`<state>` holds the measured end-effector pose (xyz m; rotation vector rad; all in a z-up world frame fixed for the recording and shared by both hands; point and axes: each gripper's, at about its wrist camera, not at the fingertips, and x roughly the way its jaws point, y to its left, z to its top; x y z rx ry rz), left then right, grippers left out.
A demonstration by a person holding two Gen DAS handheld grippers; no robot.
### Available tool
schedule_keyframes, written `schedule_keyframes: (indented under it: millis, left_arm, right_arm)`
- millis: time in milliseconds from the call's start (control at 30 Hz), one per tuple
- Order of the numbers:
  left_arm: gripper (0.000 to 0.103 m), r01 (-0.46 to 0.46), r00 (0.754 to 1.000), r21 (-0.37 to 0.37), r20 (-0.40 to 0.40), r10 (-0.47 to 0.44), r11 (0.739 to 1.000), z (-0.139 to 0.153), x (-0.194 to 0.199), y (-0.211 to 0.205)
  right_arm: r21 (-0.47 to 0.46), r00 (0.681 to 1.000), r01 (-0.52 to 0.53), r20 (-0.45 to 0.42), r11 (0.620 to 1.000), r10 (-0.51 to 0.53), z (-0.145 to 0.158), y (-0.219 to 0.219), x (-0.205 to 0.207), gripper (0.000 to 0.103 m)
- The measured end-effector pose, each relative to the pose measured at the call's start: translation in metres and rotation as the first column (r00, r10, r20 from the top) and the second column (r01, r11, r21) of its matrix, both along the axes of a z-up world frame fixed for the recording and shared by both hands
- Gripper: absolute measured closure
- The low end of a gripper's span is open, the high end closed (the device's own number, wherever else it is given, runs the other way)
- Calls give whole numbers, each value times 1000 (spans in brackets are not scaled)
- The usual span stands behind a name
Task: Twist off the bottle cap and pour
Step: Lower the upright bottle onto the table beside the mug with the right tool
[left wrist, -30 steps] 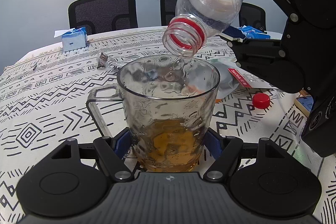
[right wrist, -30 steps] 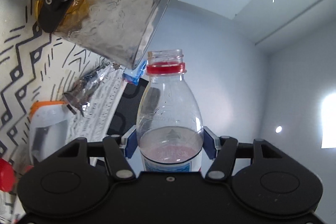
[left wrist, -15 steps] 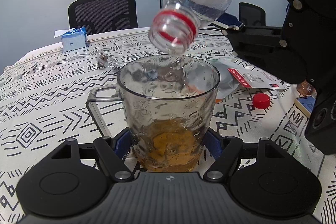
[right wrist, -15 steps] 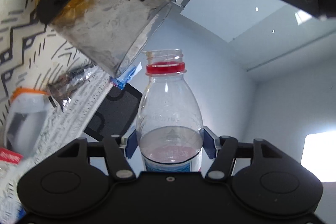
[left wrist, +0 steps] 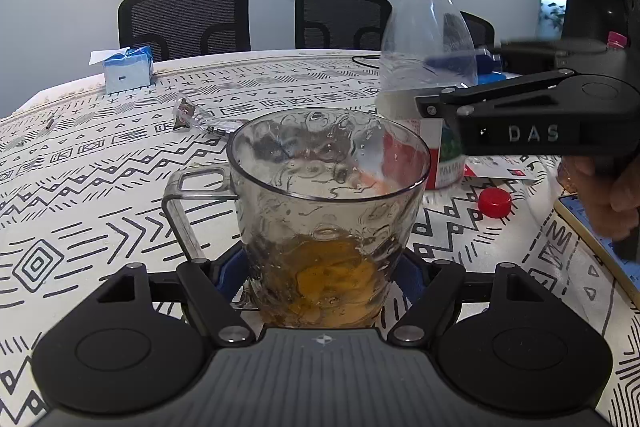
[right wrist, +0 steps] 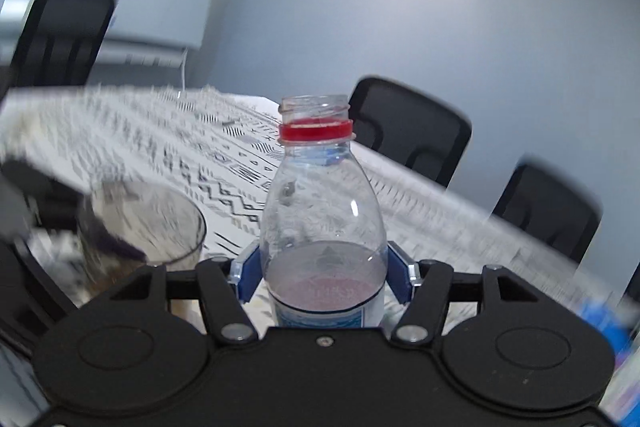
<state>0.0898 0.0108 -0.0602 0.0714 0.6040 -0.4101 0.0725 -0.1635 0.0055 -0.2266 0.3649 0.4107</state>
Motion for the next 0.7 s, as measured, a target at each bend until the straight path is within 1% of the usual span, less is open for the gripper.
schedule_keyframes:
  millis: [100,133,167,267,367,467,567,700]
  left_arm:
    - [27,-8,1000,10,15,8,1000,2,-3,0]
    - [27,-12,1000,17,21,12,1000,3,-5,-1]
    - [24,-13,1000,25,28,12,1000,4,-6,-1]
    - [21,-10,999,48,38,8,999,7,-9,-3]
    - [20,-31,999,51,18,30,998,5,-9,0]
    - [20,-35,999,30,-18,35,999,5,-10,4]
    - [18,-49,999,14,-15,49,999,8,-16,5]
    - [17,-56,998,6,2,56,998,10,-29,5]
  right_arm:
    - [145,997,48,-60,988,-39,1,-12,5,38]
    - [169,996,61,-71,984,-50,0,-16,11,38]
    - [195,994,87,-87,977,-72,0,-19,13,38]
    - [241,987,136,-115,961,-111,-4,-23,24,38]
    - [280,982,161,-144,946,-125,-9,-28,21,38]
    - [285,981,161,-154,945,-121,-13,-30,18,38]
    - [242,984,163,-105,957,-141,-18,-21,23,38]
    - [226,984,169,-89,959,-152,-15,-17,20,37]
